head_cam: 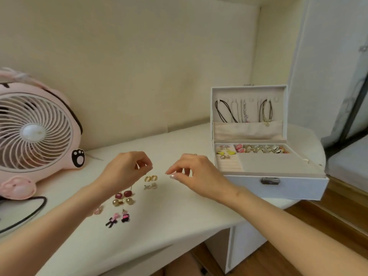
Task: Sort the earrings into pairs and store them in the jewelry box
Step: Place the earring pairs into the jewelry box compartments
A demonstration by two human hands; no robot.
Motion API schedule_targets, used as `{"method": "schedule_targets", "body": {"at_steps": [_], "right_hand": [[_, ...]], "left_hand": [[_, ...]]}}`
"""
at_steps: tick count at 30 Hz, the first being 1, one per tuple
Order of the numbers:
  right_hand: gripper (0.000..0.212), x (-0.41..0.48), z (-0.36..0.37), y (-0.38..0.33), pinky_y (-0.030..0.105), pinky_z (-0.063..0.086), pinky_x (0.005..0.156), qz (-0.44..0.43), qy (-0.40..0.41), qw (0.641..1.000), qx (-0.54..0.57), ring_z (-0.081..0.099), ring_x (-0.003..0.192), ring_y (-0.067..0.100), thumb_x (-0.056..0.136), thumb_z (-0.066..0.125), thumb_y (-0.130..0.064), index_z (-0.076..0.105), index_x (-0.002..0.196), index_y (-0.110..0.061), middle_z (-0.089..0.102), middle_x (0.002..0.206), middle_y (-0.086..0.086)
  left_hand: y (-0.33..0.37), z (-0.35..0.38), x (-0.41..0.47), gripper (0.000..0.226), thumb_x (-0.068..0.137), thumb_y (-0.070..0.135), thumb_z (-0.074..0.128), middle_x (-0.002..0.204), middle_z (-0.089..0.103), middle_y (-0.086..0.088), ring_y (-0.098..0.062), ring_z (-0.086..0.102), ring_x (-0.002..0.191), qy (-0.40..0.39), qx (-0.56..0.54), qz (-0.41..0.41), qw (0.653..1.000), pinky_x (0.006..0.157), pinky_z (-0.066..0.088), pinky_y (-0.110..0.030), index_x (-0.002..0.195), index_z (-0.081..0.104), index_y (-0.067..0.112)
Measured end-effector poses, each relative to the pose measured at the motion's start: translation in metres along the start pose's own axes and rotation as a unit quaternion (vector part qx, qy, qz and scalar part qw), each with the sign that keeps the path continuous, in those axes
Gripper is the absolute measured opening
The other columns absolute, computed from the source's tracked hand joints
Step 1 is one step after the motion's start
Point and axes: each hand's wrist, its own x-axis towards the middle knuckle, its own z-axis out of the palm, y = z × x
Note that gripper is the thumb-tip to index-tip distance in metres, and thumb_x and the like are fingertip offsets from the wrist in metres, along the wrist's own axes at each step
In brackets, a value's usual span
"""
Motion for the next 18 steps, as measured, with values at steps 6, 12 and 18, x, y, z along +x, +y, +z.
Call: {"method": "schedule_targets", "body": {"at_steps": [6, 12, 18], "right_hand": [[0.018, 0.027, 0.037, 0.001, 0.029, 0.045, 0.081, 0.056, -0.050, 0.997, -0.027, 0.050, 0.080, 0.007, 0.088, 0.059, -0.027, 0.070, 0.102, -0.026, 0.063, 0.096, -0.004], [0.028, 0.062, 0.054, 0.011, 0.030, 0.042, 0.085, 0.137, -0.101, 0.982, -0.078, 0.057, 0.107, 0.019, 0.090, 0.057, -0.029, 0.065, 0.114, -0.019, 0.062, 0.115, 0.002], [0.030, 0.082, 0.062, 0.013, 0.031, 0.048, 0.083, 0.176, -0.141, 0.971, -0.079, 0.060, 0.101, 0.021, 0.080, 0.070, -0.035, 0.070, 0.103, -0.017, 0.067, 0.107, 0.004]], "left_hand": [[-0.031, 0.011, 0.005, 0.009, 0.086, 0.021, 0.059, 0.079, 0.060, 0.013, -0.009, 0.055, 0.077, -0.003, 0.036, -0.048, 0.998, 0.067, 0.044, -0.025, 0.081, 0.059, 0.028], [-0.036, 0.027, 0.029, 0.011, 0.082, 0.027, 0.068, 0.089, 0.059, 0.009, -0.011, 0.049, 0.083, -0.071, 0.055, -0.024, 0.996, 0.065, 0.037, -0.022, 0.090, 0.062, 0.025], [-0.033, 0.038, 0.046, 0.028, 0.080, 0.033, 0.069, 0.103, 0.062, 0.004, -0.013, 0.049, 0.093, -0.146, 0.084, -0.041, 0.985, 0.073, 0.038, -0.025, 0.104, 0.063, 0.020]]}}
